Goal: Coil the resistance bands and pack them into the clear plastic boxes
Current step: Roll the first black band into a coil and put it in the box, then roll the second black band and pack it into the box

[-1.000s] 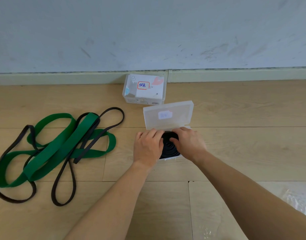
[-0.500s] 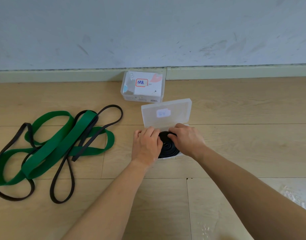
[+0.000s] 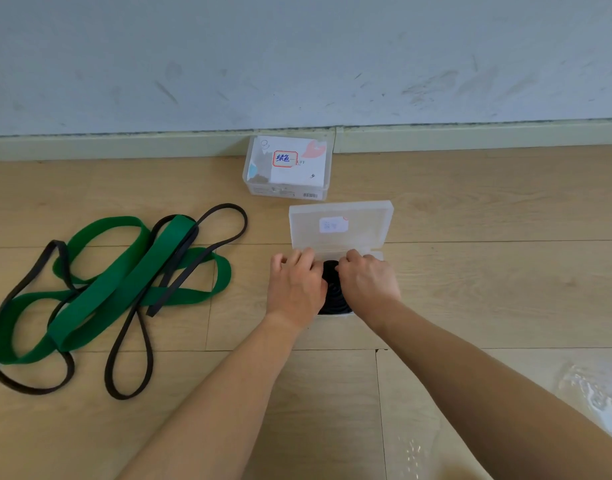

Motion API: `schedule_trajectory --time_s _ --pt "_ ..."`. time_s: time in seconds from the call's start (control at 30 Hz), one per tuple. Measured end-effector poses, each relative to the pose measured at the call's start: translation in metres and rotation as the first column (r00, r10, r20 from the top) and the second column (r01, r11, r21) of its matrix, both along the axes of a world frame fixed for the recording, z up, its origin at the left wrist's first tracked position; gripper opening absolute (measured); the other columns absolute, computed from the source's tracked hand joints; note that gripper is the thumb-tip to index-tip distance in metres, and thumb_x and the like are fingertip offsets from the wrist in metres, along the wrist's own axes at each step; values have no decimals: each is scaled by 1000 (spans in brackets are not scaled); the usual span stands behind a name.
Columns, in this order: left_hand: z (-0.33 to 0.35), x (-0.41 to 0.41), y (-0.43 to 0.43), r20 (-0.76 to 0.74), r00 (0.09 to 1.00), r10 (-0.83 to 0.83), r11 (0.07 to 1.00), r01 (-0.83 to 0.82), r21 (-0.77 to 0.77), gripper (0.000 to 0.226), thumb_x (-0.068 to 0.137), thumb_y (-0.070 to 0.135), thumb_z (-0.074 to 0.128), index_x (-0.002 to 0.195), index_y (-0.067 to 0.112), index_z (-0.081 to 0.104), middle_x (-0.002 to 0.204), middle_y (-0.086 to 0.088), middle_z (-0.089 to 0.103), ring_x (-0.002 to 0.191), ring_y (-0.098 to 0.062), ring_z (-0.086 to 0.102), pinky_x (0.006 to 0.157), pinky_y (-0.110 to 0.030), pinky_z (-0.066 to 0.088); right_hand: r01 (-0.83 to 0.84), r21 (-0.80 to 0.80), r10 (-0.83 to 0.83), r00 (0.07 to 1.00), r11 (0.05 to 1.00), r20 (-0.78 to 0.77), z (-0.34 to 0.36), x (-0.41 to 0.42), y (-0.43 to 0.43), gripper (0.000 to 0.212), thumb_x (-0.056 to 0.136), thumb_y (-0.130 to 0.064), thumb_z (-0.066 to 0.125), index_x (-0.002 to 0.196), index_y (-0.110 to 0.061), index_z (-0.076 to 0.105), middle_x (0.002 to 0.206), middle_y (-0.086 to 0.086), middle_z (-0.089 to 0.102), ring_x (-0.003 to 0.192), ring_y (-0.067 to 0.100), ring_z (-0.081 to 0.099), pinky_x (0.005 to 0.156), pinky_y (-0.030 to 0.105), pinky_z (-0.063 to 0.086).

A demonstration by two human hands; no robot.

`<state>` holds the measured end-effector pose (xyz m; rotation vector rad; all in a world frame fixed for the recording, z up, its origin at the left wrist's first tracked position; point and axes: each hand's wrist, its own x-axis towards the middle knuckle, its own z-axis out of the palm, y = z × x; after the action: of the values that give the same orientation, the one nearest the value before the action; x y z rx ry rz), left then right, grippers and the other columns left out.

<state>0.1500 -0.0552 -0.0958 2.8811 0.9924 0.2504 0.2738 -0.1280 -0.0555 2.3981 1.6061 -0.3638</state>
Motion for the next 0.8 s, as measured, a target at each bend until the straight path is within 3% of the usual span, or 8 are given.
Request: schedule_trajectory --time_s 0.1,0.23,0.37,0.43,0.53,0.63,0.73,0.8 --pt "1 0 -3 -67 998 -9 1000 10 19 4 78 18 64 74 17 65 82 1 54 79 -21 52 75 -36 33 52 -22 -52 999 998 4 -1 -9 1 15 99 -5 46 105 -12 58 102 4 61 77 20 54 59 31 39" --pt "8 3 -4 -175 984 -36 998 44 45 12 73 7 67 70 17 63 69 0 58 73 -22 53 69 -35 34 236 3 -236 970 972 -54 -6 -13 1 14 104 -15 49 98 -14 61 95 3 69 85 24 69 60 31 40" --pt "20 4 -3 -222 973 -68 998 69 -6 16 70 3 69 66 17 62 62 1 57 66 -21 54 68 -33 37 465 74 -443 873 882 -205 -1 -12 -3 20 106 -29 49 93 -15 52 91 5 67 77 27 62 61 31 37" --pt "26 3 -2 -223 971 -81 996 69 -62 17 69 3 71 66 17 62 61 2 58 66 -21 56 67 -32 37 469 54 -447 866 881 -224 4 -13 -8 14 104 -17 49 90 -15 48 93 6 64 72 25 52 62 31 37" --pt "38 -1 -1 -197 976 -94 975 51 -216 16 79 1 60 87 15 65 80 -1 67 83 -23 59 70 -31 39 475 13 -449 840 880 -305 14 -16 -17 13 94 2 47 92 -10 51 90 6 52 75 24 53 64 31 39" --pt "66 -13 1 -120 992 35 902 -83 -424 31 90 0 46 112 14 65 101 -6 66 99 -29 58 76 -41 51 480 85 -427 838 873 -340 30 -20 -26 15 92 1 47 101 -7 57 96 7 51 93 28 59 66 31 39" --pt "85 -34 4 -69 975 213 871 -221 -438 39 99 9 46 134 18 61 115 -7 66 109 -29 58 89 -44 51 424 110 -368 868 899 -333 49 -29 -25 22 95 -8 46 111 -10 61 111 6 57 103 26 55 68 34 44" --pt "89 -52 6 -62 955 290 852 -287 -437 37 101 14 46 134 20 62 117 -4 67 110 -26 59 90 -41 51 372 83 -316 869 924 -381 60 -41 -18 24 95 -11 45 110 -12 64 109 5 57 95 26 55 66 34 44"
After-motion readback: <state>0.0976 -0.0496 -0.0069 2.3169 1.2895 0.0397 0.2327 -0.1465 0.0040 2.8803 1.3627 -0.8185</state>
